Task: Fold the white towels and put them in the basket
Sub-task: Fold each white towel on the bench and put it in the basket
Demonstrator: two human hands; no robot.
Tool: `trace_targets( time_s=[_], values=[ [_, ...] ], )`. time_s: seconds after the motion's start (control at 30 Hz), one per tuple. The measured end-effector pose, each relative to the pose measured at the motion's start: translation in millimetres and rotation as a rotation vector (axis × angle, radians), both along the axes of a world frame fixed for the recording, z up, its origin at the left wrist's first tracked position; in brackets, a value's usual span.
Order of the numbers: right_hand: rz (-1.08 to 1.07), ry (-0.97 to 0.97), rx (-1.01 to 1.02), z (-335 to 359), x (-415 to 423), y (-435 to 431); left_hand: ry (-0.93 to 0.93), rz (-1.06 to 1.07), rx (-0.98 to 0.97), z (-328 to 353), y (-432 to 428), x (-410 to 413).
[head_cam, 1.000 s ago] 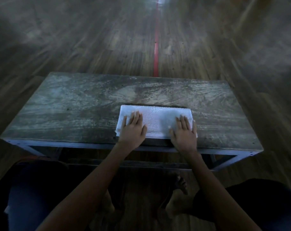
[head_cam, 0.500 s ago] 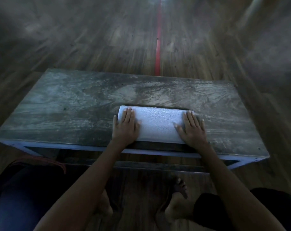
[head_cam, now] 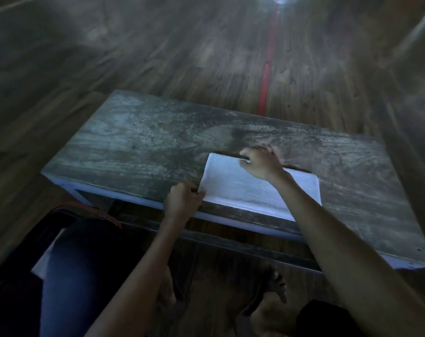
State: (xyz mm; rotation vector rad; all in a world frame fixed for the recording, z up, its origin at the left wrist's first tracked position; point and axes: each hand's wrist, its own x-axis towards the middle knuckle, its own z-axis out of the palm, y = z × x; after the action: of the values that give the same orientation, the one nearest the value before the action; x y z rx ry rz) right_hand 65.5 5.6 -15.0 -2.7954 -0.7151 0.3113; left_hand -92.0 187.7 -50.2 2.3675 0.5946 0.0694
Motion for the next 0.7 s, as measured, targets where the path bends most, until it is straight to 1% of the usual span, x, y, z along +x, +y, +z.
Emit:
trace_targets(
  time_s=[0.07, 0.13, 0.2, 0.27, 0.37, 0.43, 0.53, 0.63, 0.7],
  values=[
    [0.061, 0.014, 0.024, 3.0, 5.6, 33.6, 0.075, -0.011, 0.025, 0.5, 2.4, 5.3],
    [0.107, 0.016, 0.006, 4.5, 11.6, 58.5, 0.171, -0.044, 0.056, 1.9, 2.6, 10.9],
    [0.130, 0.043, -0.042, 2.8, 19.3, 76.2, 0.256, -0.080, 0.057, 4.1, 3.8, 17.0],
    [0.159, 0.082, -0.105, -0.8, 23.4, 86.4, 0.292, -0.114, 0.014, 6.0, 5.9, 21.5],
    [0.216, 0.104, -0.152, -1.5, 24.2, 92.1, 0.275, -0.126, -0.112, 6.7, 11.4, 22.4],
    [0.225, 0.103, -0.122, 3.1, 23.0, 92.3, 0.233, -0.081, -0.212, 5.2, 14.1, 19.9],
    [0.212, 0.146, -0.023, 12.8, 21.9, 90.3, 0.155, -0.005, -0.317, 5.3, 17.7, 13.7],
    [0.195, 0.203, 0.142, 28.0, 19.7, 87.8, 0.090, 0.025, -0.342, 10.7, 22.7, 8.3],
    [0.184, 0.235, 0.248, 38.7, 19.2, 85.2, 0.038, 0.039, -0.325, 18.2, 26.5, 5.3]
  ],
)
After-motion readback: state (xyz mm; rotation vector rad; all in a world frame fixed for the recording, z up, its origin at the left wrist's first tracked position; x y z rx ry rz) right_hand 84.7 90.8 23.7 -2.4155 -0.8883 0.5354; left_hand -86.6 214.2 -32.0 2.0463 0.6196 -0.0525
